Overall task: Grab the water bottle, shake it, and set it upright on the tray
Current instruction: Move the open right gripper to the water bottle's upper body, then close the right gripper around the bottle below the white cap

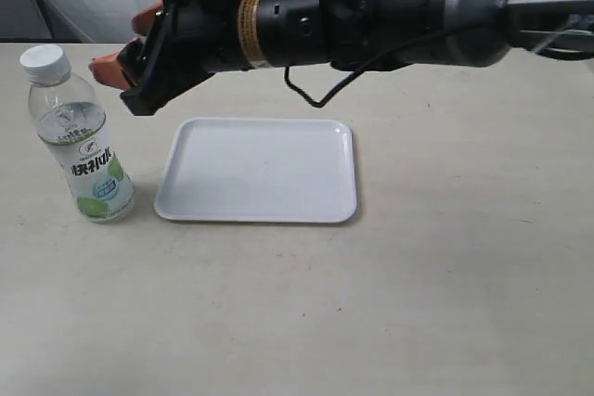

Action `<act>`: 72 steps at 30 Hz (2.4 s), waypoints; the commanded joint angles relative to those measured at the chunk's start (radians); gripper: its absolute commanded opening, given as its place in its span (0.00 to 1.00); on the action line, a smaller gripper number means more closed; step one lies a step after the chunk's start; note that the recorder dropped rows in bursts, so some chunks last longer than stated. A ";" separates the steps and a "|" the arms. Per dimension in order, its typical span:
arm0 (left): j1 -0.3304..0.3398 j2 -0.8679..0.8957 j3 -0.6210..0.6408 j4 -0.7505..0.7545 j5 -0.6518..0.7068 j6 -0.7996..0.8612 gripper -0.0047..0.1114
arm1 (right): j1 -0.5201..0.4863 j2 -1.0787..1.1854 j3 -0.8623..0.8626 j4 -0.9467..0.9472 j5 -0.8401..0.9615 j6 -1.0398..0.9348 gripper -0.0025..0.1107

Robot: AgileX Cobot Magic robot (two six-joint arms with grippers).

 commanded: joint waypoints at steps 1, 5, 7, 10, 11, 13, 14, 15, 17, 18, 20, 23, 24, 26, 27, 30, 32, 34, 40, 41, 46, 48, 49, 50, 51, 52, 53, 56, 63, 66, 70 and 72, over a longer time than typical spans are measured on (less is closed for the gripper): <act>0.000 -0.005 0.002 0.001 0.003 -0.004 0.04 | 0.024 0.075 -0.074 0.118 -0.006 0.001 0.62; 0.000 -0.005 0.002 0.001 0.003 -0.004 0.04 | 0.046 0.136 -0.135 0.123 -0.009 0.001 0.62; 0.000 -0.005 0.002 0.001 0.003 -0.004 0.04 | 0.052 0.160 -0.160 0.122 -0.012 0.001 0.62; 0.000 -0.005 0.002 0.001 0.003 -0.004 0.04 | 0.067 0.197 -0.190 0.120 -0.010 0.001 0.62; 0.000 -0.005 0.002 0.001 0.003 -0.004 0.04 | 0.069 0.205 -0.196 0.120 -0.017 0.001 0.62; 0.000 -0.005 0.002 0.001 0.003 -0.004 0.04 | 0.073 0.204 -0.197 0.122 -0.022 0.001 0.62; 0.000 -0.005 0.002 0.001 0.003 -0.004 0.04 | 0.075 0.204 -0.197 0.122 -0.019 0.001 0.62; 0.000 -0.005 0.002 0.001 0.003 -0.004 0.04 | 0.075 0.204 -0.197 0.122 -0.022 0.001 0.62; 0.000 -0.005 0.002 0.001 0.003 -0.004 0.04 | 0.085 0.204 -0.197 0.119 -0.026 0.001 0.62; 0.000 -0.005 0.002 0.001 0.003 -0.004 0.04 | 0.091 0.204 -0.197 0.118 -0.026 0.001 0.62; 0.000 -0.005 0.002 0.001 0.003 -0.004 0.04 | 0.097 0.204 -0.197 0.118 -0.026 -0.001 0.62; 0.000 -0.005 0.002 0.001 0.003 -0.004 0.04 | 0.097 0.204 -0.197 0.118 -0.007 -0.001 0.62; 0.000 -0.005 0.002 0.001 0.003 -0.004 0.04 | 0.097 0.204 -0.197 0.118 -0.010 -0.001 0.62; 0.000 -0.005 0.002 0.001 0.003 -0.004 0.04 | 0.097 0.204 -0.197 0.118 -0.011 -0.001 0.62; 0.000 -0.005 0.002 0.001 0.003 -0.004 0.04 | 0.097 0.204 -0.197 0.118 -0.002 -0.001 0.62; 0.000 -0.005 0.002 0.001 0.003 -0.004 0.04 | 0.097 0.204 -0.197 0.121 0.054 -0.001 0.62; 0.000 -0.005 0.002 0.001 0.003 -0.004 0.04 | 0.097 0.204 -0.197 0.151 0.074 0.001 0.62; 0.000 -0.005 0.002 0.001 0.003 -0.004 0.04 | 0.097 0.204 -0.197 0.208 0.079 0.001 0.62; 0.000 -0.005 0.002 0.001 0.003 -0.004 0.04 | 0.097 0.204 -0.197 0.215 0.084 0.001 0.62; 0.000 -0.005 0.002 0.001 0.003 -0.004 0.04 | 0.097 0.204 -0.197 0.215 0.087 0.001 0.62; 0.000 -0.005 0.002 0.001 0.003 -0.004 0.04 | 0.097 0.204 -0.197 0.215 0.072 0.001 0.78; 0.000 -0.005 0.002 0.001 0.003 -0.004 0.04 | 0.097 0.204 -0.197 0.207 0.070 0.001 0.94; 0.000 -0.005 0.002 0.001 0.003 -0.004 0.04 | 0.097 0.204 -0.197 0.203 0.069 0.001 0.94; 0.000 -0.005 0.002 0.001 0.003 -0.004 0.04 | 0.097 0.204 -0.197 0.200 0.069 0.001 0.95; 0.000 -0.005 0.002 0.001 0.003 -0.004 0.04 | 0.097 0.204 -0.197 0.200 0.069 0.001 0.95; 0.000 -0.005 0.002 0.001 0.003 -0.004 0.04 | 0.097 0.204 -0.197 0.205 0.071 0.001 0.94; 0.000 -0.005 0.002 0.001 0.003 -0.004 0.04 | 0.097 0.204 -0.197 0.207 0.071 0.001 0.94; 0.000 -0.005 0.002 0.001 0.003 -0.004 0.04 | 0.097 0.204 -0.197 0.207 0.060 0.001 0.94; 0.000 -0.005 0.002 0.001 0.003 -0.004 0.04 | 0.105 0.221 -0.195 0.209 0.093 0.001 0.94; 0.000 -0.005 0.002 0.001 0.003 -0.004 0.04 | 0.111 0.258 -0.195 0.209 0.090 0.001 0.94; 0.000 -0.005 0.002 0.001 0.003 -0.004 0.04 | 0.121 0.292 -0.197 0.217 0.073 -0.003 0.94; 0.000 -0.005 0.002 0.001 0.003 -0.004 0.04 | 0.125 0.300 -0.197 0.233 0.073 -0.014 0.94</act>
